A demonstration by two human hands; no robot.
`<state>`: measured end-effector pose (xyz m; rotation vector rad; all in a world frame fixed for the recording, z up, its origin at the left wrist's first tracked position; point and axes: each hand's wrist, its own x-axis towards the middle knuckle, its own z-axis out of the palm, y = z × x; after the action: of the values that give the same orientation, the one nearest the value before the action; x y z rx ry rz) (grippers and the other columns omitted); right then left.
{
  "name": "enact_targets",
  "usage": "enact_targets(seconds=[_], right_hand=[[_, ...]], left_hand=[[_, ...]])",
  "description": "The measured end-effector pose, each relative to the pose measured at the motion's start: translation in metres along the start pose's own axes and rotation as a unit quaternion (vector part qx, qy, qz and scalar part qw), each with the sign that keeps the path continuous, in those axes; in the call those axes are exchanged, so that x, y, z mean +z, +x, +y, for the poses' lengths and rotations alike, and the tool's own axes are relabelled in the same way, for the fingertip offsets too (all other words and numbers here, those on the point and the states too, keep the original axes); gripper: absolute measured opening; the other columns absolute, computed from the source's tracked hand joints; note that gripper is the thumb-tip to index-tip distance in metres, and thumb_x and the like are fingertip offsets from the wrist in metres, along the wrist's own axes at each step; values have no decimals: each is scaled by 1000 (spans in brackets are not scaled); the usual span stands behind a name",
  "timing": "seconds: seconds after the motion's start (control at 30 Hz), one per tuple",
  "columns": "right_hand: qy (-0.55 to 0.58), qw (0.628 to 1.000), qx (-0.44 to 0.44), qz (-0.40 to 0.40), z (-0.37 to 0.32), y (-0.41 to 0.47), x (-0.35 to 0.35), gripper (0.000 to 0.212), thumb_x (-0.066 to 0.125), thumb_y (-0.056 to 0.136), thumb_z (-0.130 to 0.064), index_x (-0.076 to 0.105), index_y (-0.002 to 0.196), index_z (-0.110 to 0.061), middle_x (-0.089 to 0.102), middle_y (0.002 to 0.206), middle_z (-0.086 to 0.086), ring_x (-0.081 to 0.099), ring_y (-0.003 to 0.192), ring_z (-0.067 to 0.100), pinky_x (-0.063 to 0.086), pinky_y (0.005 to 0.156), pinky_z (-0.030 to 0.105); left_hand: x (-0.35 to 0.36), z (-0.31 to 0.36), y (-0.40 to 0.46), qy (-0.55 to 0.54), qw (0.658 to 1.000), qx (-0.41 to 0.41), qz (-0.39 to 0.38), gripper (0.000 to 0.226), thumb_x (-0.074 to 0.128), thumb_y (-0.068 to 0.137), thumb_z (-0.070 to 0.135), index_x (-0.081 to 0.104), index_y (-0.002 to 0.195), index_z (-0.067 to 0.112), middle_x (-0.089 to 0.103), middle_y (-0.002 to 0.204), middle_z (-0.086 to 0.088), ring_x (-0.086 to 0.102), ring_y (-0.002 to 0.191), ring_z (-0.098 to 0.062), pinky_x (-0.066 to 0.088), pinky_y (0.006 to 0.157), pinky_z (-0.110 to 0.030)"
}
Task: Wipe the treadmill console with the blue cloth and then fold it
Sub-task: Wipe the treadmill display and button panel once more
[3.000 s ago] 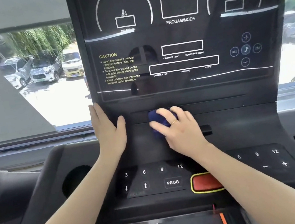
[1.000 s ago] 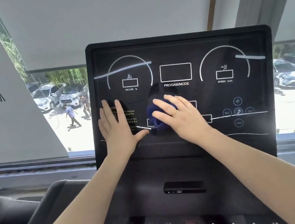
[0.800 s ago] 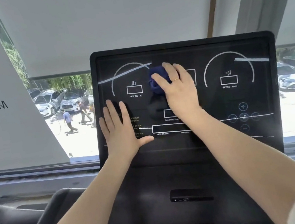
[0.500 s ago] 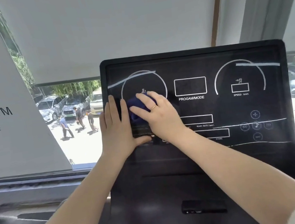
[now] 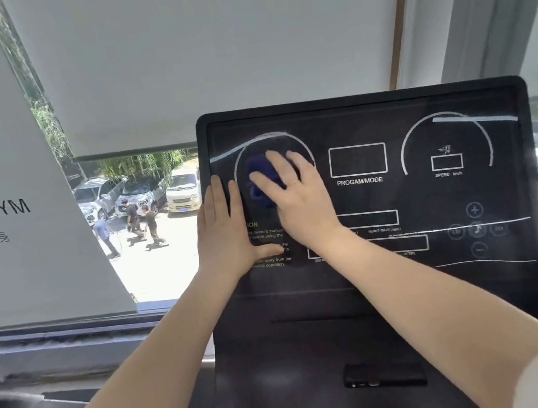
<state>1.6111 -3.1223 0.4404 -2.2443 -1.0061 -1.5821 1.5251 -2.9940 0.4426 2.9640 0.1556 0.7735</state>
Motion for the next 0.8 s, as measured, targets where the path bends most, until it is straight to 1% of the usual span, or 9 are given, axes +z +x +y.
enact_targets(seconds=[0.1,0.17,0.27,0.4,0.5,0.57,0.67,0.73,0.8], right_hand=[[-8,997,-57,-44,22,9,-9,47,52,74,-5,63,118,-17,55,130,19,51,108,43,47,88,48],[-26,997,-42,-64,42,22,-20,51,61,70,-4,62,119,-16,54,129,20,53,105,43,47,85,47],[-51,996,42,-67,82,33,-44,55,65,67,-4,60,121,-15,52,131,20,53,105,44,46,84,47],[-107,982,148,-44,138,18,-79,56,65,74,-8,54,129,-15,46,137,19,48,111,45,41,89,48],[-112,965,231,-52,142,6,-87,54,55,86,-10,44,138,-18,31,148,16,36,123,43,34,94,48],[-109,959,256,-52,128,6,-81,53,52,88,-13,41,139,-20,29,150,15,34,124,42,35,94,47],[-84,985,145,-29,92,-6,-68,47,53,77,-25,57,124,-19,48,136,18,47,108,41,44,77,43],[-64,995,58,-54,72,-23,-58,46,57,74,-28,61,119,-19,52,133,16,43,108,38,43,78,43],[-52,996,3,-75,70,-27,-56,47,68,70,-26,62,116,-21,54,132,13,43,109,36,38,83,44]], left_hand=[[-4,5,0,0,1000,-15,-16,133,67,59,71,-12,146,8,-19,154,-16,-10,143,-29,1,115,-39],[-8,11,0,0,999,-32,-29,130,65,62,71,-12,146,8,-18,154,-17,-9,143,-30,2,115,-41],[-16,24,2,-27,998,-56,-24,122,58,68,72,-8,147,8,-14,155,-17,-7,143,-32,3,115,-41],[-21,46,1,-38,999,-37,-3,118,60,69,68,-5,147,8,-13,155,-15,-6,143,-31,5,115,-40],[-17,63,-1,-32,999,-17,8,118,63,69,67,-4,148,9,-14,155,-15,-7,143,-29,4,115,-39],[-13,73,1,-21,1000,-12,11,119,62,68,68,-4,148,9,-13,155,-15,-5,144,-30,4,116,-40],[-4,86,0,-1,999,-14,36,117,58,67,72,4,148,7,-5,156,-15,-1,143,-31,2,115,-41],[2,89,-3,9,998,-18,65,117,57,64,74,11,147,6,5,156,-15,3,143,-31,2,115,-43],[8,90,-5,26,998,-31,56,122,56,61,78,9,147,6,6,156,-14,4,143,-31,1,115,-44]])
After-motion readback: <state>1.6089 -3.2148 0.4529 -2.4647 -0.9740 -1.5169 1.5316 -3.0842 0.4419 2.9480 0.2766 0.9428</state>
